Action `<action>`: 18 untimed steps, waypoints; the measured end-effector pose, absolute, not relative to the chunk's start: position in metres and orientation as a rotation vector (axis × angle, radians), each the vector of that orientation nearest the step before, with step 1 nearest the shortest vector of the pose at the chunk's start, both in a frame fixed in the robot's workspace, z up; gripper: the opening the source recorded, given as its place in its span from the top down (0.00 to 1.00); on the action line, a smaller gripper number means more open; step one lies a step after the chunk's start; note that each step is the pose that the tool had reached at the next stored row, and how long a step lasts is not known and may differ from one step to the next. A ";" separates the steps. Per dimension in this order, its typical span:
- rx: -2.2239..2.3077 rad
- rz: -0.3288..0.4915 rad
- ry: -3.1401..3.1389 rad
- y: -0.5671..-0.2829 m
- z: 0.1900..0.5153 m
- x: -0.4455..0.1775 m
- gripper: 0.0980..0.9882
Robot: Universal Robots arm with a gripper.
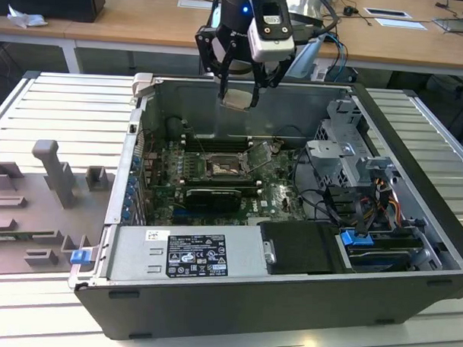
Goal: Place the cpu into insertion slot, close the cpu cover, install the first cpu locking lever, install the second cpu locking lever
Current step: 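Place the cpu into insertion slot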
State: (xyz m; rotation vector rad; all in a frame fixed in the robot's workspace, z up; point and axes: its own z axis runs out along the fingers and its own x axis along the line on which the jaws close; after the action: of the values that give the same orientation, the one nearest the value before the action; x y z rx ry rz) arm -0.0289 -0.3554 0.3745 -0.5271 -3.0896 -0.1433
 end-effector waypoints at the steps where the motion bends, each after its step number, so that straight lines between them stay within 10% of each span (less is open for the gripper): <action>1: -0.538 -0.143 -3.088 -0.355 0.374 -0.029 0.50; 18: -0.713 -0.144 -3.058 -0.355 0.374 -0.029 0.50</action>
State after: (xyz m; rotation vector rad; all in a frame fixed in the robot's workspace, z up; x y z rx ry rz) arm -0.0289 -0.3554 0.3744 -0.7126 -3.0578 -0.1438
